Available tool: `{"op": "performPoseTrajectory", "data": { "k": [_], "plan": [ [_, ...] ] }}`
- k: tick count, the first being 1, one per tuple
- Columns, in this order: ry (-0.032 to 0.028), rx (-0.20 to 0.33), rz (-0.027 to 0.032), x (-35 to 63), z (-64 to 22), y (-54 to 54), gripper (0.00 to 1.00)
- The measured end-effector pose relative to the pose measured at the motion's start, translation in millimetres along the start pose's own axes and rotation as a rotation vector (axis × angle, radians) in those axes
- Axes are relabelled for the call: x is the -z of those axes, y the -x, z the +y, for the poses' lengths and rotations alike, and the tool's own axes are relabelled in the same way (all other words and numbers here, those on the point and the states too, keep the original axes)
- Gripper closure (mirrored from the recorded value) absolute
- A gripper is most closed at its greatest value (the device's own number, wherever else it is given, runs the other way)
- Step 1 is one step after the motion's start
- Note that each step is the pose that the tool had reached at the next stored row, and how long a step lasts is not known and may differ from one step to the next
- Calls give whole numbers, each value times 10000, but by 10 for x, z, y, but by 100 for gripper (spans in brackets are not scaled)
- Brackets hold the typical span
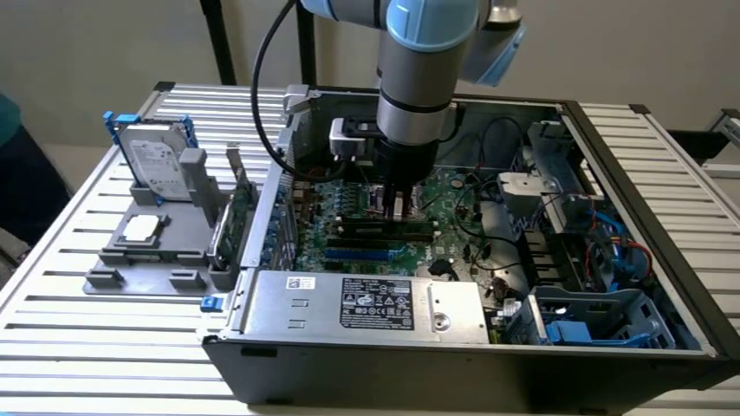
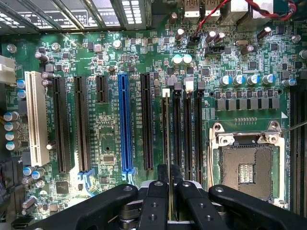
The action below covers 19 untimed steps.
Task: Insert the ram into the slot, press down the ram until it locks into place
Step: 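Insert the ram into the slot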
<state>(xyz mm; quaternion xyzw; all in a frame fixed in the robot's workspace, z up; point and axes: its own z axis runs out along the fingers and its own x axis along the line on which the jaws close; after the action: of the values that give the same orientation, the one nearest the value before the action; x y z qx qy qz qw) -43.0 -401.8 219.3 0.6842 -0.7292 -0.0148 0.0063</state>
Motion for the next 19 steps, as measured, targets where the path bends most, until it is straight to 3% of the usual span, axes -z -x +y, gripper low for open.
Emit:
{"op": "performPoseTrajectory", "data": {
  "k": [7,19],
  "plan": [
    [-4,46,-8,14,0,1,86],
    [0,76,1,164,-5,2,86]
  ]
}}
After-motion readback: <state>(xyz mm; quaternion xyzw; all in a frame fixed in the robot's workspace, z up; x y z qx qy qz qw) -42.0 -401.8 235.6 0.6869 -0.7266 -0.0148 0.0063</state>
